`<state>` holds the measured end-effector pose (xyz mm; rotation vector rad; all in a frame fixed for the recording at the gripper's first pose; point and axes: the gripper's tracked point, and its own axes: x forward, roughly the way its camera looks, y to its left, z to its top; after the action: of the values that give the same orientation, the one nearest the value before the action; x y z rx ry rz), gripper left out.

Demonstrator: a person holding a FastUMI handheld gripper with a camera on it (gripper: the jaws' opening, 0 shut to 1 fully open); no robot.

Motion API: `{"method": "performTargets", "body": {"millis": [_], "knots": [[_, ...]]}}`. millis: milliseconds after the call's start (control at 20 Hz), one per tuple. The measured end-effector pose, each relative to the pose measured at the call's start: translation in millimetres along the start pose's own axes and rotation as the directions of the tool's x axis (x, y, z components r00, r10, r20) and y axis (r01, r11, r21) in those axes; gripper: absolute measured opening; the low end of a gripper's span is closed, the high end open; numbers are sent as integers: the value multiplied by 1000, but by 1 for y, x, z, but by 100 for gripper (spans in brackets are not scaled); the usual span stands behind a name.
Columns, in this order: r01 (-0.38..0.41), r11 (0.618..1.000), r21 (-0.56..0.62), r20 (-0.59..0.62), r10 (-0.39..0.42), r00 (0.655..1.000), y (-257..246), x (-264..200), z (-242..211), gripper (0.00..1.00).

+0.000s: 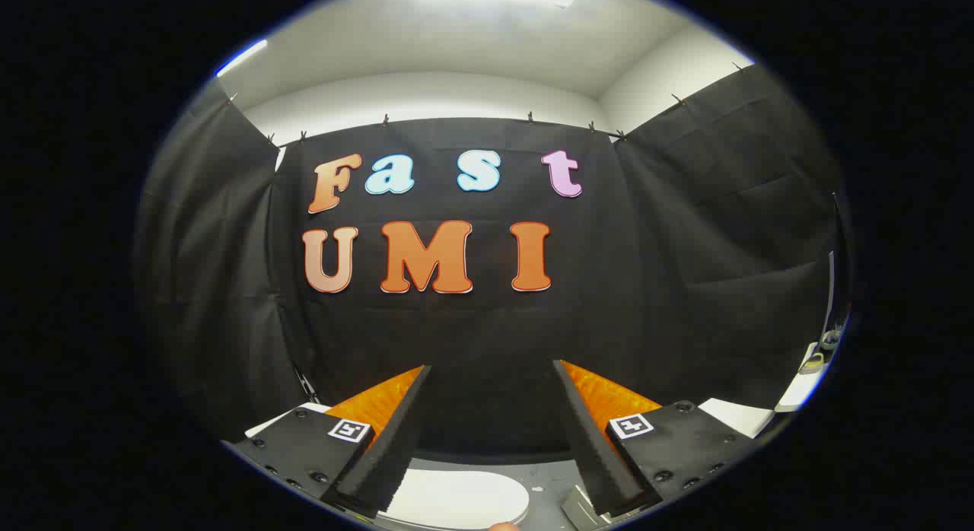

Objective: Open the toilet lid.

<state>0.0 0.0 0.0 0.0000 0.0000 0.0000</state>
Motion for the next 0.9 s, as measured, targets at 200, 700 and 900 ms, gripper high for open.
{"method": "performTargets", "body": {"millis": [200, 700, 900], "knots": [[5, 1000, 2, 0, -5, 1000, -1, 2, 0, 98], [4, 1000, 9, -5, -4, 1000, -5, 2, -1, 98], [-1, 1000, 6, -5, 1, 1000, -4, 3, -4, 98]]}}
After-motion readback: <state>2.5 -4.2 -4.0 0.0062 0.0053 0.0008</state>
